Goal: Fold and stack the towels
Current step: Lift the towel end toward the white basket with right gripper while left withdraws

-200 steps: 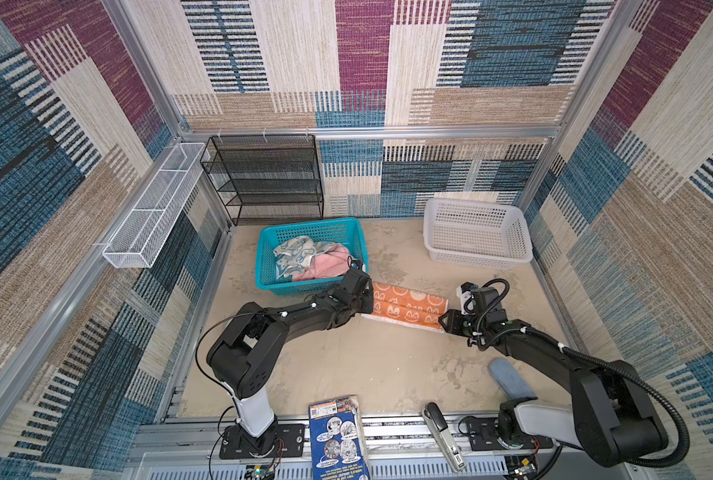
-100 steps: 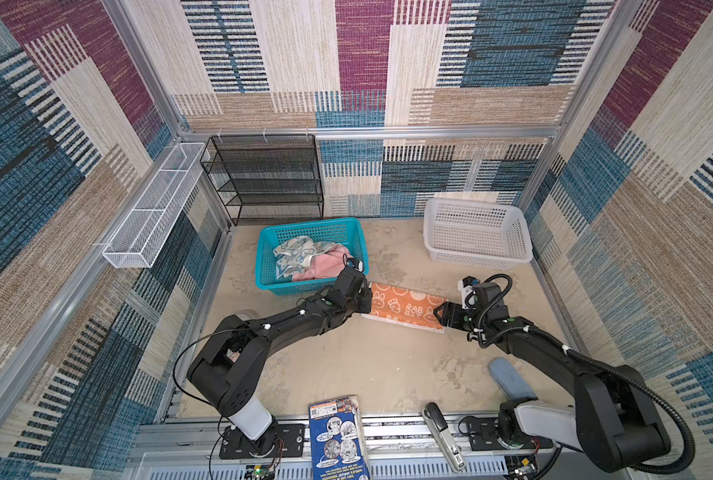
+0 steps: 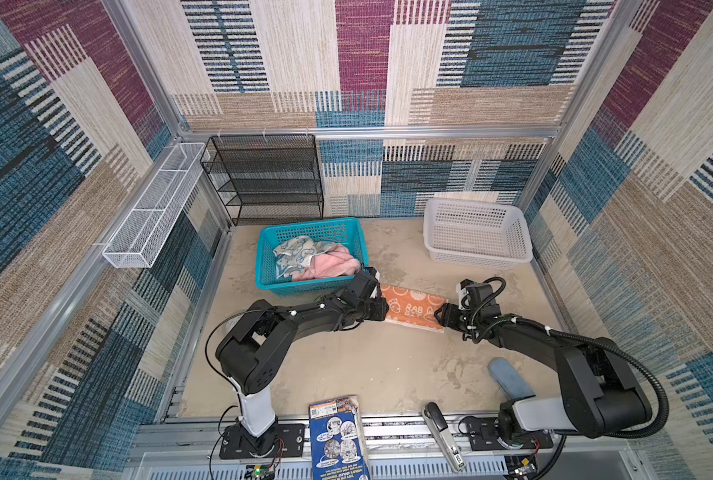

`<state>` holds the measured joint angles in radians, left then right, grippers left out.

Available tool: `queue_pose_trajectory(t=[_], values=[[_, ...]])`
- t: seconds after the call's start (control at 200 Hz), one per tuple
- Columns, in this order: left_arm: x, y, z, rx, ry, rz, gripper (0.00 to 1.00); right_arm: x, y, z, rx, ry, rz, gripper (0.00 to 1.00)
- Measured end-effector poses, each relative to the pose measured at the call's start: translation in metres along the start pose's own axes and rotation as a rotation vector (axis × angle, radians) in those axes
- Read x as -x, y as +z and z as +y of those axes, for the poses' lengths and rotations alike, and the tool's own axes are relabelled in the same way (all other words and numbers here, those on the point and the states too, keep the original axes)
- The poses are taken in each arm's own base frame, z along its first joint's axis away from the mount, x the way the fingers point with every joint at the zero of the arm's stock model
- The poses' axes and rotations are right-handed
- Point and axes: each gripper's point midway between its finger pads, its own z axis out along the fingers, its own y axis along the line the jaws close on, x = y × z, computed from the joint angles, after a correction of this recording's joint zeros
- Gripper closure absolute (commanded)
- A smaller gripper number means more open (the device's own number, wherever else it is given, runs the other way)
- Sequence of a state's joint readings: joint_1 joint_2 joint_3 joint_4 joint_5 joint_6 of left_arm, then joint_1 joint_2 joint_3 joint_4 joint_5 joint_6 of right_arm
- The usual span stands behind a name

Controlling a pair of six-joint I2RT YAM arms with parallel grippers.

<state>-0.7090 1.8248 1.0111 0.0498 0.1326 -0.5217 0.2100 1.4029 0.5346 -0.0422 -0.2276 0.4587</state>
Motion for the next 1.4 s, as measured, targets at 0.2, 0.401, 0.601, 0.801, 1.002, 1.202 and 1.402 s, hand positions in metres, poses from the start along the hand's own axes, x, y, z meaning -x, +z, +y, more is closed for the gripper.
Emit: queue_pose_trajectory(t=[0.2, 0.401, 0.601, 0.801, 1.002, 1.202, 1.402], values=[[-0.011, 0.008, 0.004, -0.018, -0.029, 0.015, 0.57, 0.006, 0.008, 0.005, 0.039, 0.0, -0.023, 0.48], [-0.01, 0.01, 0.002, -0.035, -0.037, -0.001, 0.57, 0.012, 0.018, 0.011, 0.071, -0.001, -0.032, 0.63], [-0.009, 0.011, 0.002, -0.039, -0.045, -0.008, 0.56, 0.015, 0.028, 0.012, 0.082, 0.007, -0.024, 0.94], [-0.007, 0.009, -0.001, -0.06, -0.046, -0.012, 0.31, 0.024, 0.033, 0.021, 0.105, -0.011, -0.011, 1.0], [-0.003, -0.007, -0.003, -0.073, -0.045, -0.037, 0.02, 0.066, 0.024, 0.051, 0.137, -0.098, -0.069, 1.0], [0.0, -0.032, 0.0, -0.067, -0.03, -0.088, 0.03, 0.126, 0.021, 0.077, 0.115, -0.187, -0.151, 1.0], [0.001, -0.052, -0.002, -0.081, -0.008, -0.13, 0.03, 0.185, 0.03, 0.102, 0.084, -0.254, -0.192, 1.0]])
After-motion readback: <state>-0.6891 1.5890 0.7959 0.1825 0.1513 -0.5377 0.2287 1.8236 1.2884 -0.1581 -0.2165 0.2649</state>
